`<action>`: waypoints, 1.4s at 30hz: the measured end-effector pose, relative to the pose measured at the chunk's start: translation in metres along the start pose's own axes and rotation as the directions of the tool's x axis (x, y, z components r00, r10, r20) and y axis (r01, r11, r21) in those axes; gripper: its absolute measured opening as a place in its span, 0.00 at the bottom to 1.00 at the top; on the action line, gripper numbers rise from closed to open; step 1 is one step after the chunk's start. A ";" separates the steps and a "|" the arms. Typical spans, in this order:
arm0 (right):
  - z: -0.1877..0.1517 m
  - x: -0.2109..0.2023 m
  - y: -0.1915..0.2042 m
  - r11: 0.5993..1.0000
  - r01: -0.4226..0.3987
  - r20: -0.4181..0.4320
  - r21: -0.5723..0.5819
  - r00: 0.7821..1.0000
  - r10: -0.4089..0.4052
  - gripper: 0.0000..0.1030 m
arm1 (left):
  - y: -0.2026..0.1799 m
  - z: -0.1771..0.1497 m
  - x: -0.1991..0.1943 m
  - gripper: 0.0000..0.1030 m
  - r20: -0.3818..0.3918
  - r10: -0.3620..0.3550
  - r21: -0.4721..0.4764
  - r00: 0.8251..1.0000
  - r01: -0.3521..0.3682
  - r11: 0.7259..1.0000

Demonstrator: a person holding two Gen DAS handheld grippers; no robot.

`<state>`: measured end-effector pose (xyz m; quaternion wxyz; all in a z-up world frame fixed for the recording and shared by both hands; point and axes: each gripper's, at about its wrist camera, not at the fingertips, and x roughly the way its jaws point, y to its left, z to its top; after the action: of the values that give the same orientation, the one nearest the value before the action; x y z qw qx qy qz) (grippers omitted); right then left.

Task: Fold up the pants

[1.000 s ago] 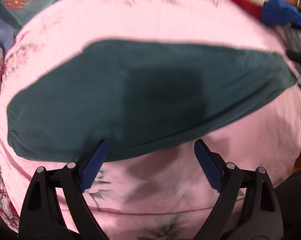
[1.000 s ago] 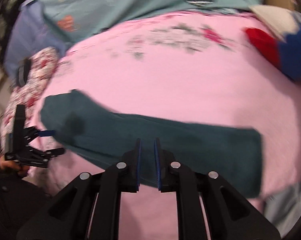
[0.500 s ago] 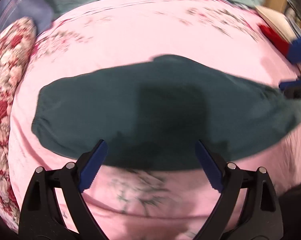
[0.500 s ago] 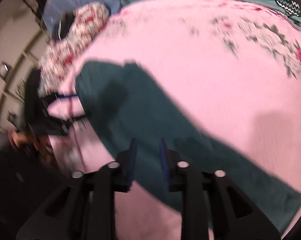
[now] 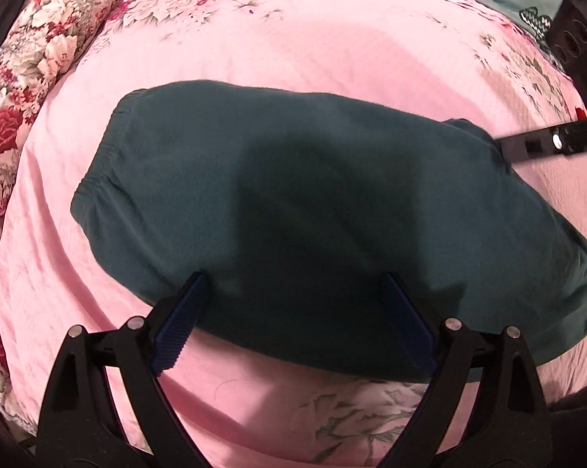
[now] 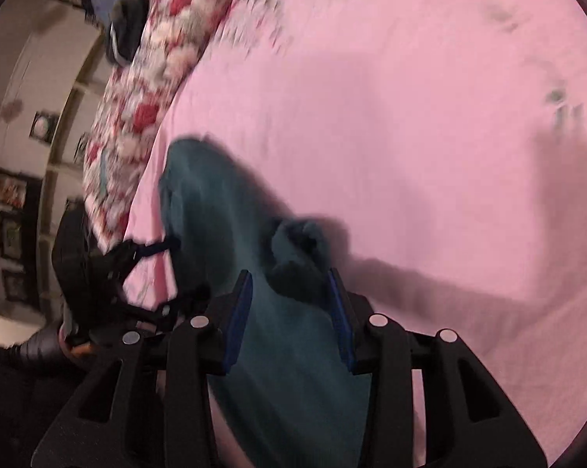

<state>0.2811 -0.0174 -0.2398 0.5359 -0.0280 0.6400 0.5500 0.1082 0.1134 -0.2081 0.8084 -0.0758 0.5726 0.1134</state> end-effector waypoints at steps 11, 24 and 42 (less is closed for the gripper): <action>0.006 0.023 -0.013 0.987 -0.152 -0.036 0.041 0.987 0.154 0.48 | -0.006 0.003 0.004 0.97 -0.018 0.000 0.030 1.000 0.001 1.000; 0.042 0.014 -0.037 0.967 -0.243 0.144 0.073 0.962 0.231 0.25 | -0.005 0.004 0.005 0.98 -0.004 0.003 0.032 1.000 -0.003 0.999; -0.191 -0.095 -0.020 0.939 -0.016 0.435 0.343 0.889 -0.144 0.42 | 0.005 0.029 0.001 0.98 0.077 0.010 0.112 0.997 -0.019 0.994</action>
<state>0.2088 -0.2184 -0.2191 0.6852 0.1720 0.5804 0.4051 0.1332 0.1257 -0.1999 0.8319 -0.0217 0.5472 0.0896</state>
